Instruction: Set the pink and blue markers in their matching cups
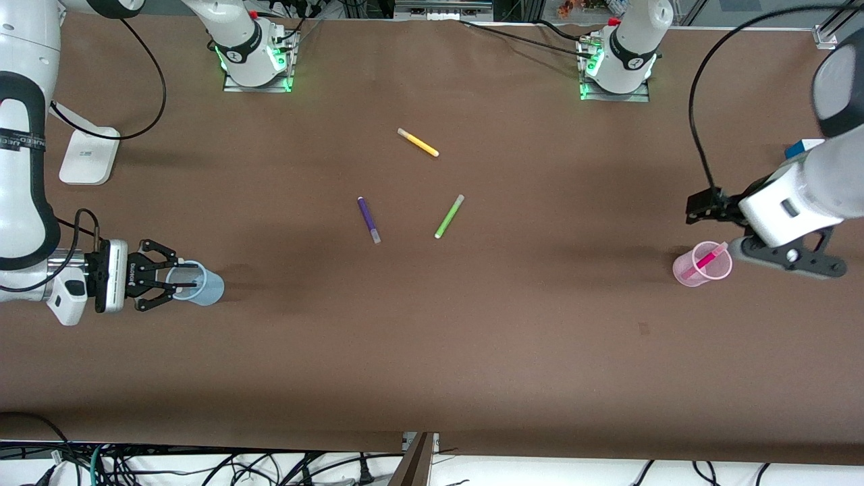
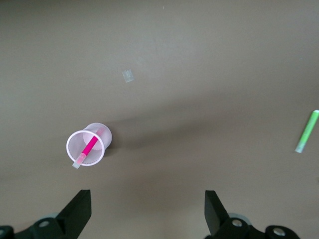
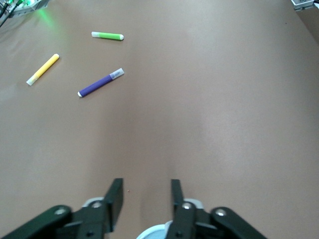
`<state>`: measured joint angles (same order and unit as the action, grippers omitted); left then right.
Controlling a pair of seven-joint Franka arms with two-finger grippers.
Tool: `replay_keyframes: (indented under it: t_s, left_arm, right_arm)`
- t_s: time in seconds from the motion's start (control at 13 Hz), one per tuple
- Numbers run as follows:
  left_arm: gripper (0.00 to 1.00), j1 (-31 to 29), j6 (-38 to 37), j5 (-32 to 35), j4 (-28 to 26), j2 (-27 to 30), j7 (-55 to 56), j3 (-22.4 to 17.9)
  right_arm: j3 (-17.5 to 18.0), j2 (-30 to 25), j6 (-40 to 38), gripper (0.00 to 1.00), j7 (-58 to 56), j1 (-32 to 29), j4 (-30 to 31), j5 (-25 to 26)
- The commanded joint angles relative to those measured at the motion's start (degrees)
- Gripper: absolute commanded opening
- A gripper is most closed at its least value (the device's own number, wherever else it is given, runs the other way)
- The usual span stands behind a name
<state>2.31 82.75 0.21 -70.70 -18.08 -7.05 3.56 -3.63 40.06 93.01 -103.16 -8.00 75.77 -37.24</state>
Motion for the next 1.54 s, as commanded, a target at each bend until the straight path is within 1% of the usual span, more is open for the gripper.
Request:
replay_keyframes:
  t_s: [0.0,0.08,0.15,0.23,0.31,0.38,0.62,0.69,0.77,0.85,0.92,1.0,1.08,1.15,1.23,1.31,1.38,1.46]
  left_arm:
    - [1.0,-0.37,5.13,-1.44,-12.05,9.96,1.24,-0.13]
    - [1.0,-0.55,7.41,-1.53,-16.62,12.96,1.33,-0.13]
    - [1.0,-1.51,10.04,-1.53,-20.41,14.64,1.51,0.04]
    - [1.0,-2.82,11.2,-1.53,-22.71,16.4,1.86,1.44]
    - [1.0,-5.45,11.21,-1.62,-23.16,16.67,2.12,3.97]
    - [1.0,-6.78,11.21,-1.53,-23.78,17.03,2.3,5.83]
    - [1.0,-6.79,11.21,-1.62,-23.96,16.94,2.57,5.49]
    - [1.0,-6.96,11.21,-1.62,-23.96,16.94,2.57,5.58]
    - [1.0,-6.97,11.21,-1.62,-23.79,16.94,2.65,5.41]
    - [1.0,-6.44,11.04,-2.66,-23.78,16.94,2.57,4.19]
    - [1.0,-5.92,10.86,-4.15,-23.87,17.03,2.57,2.87]
    - [1.0,-5.39,10.86,-4.34,-23.7,17.03,2.48,2.25]
    - [1.0,-5.38,10.86,-4.34,-23.78,17.2,1.87,1.63]
    - [1.0,-5.47,10.94,-4.34,-23.78,17.2,1.86,1.54]
    - [1.0,-5.82,10.95,-4.34,-23.35,17.12,1.86,1.54]
    - [1.0,-6.26,10.95,-4.34,-23.17,17.12,1.78,1.54]
    - [1.0,-6.35,10.86,-4.17,-23.08,17.12,1.86,1.63]
    - [1.0,-6.44,10.77,-4.08,-23.08,17.12,1.86,1.71]
  right_arm:
    - [0.64,-1.03,-3.26,1.0,7.93,-0.79,-0.45,-0.29]
    - [0.55,-2.16,-3.27,1.0,13.63,-0.27,-1.23,0.41]
    - [0.9,-3.13,-3.27,1.0,19.52,0.17,-1.68,2.5]
    - [0.9,-3.14,-3.36,1.0,25.75,0.7,-2.55,4.44]
    - [0.9,-3.58,-4.32,1.0,31.21,0.97,-3.86,5.68]
    - [0.9,-3.93,-5.98,1.0,36.05,1.06,-5.01,6.73]
    - [0.81,-4.81,-13.0,1.0,53.0,1.32,-10.19,10.42]
    - [0.81,-4.99,-15.38,1.0,58.02,2.28,-12.47,12.78]
    - [0.81,-5.86,-17.31,1.0,62.68,3.24,-14.41,16.2]
    - [0.81,-7.69,-17.85,1.0,67.69,4.82,-14.69,19.8]
    - [1.07,-9.89,-18.3,1.0,73.22,6.23,-14.6,24.45]
    - [1.34,-12.26,-18.91,1.0,79.45,7.9,-14.43,28.5]
    - [1.51,-13.76,-19.09,1.0,85.35,8.87,-14.25,30.45]
    - [1.69,-16.13,-19.53,1.0,90.97,9.05,-12.25,31.08]
    - [2.3,-19.72,-19.1,1.0,96.51,8.97,-8.05,31.18]
    - [2.74,-23.41,-18.48,1.0,99.61,8.79,-3.75,31.18]
    - [2.83,-26.32,-17.52,1.0,99.9,8.79,0.47,31.52]
    - [2.83,-29.22,-15.33,1.0,99.65,8.79,4.87,33.44]
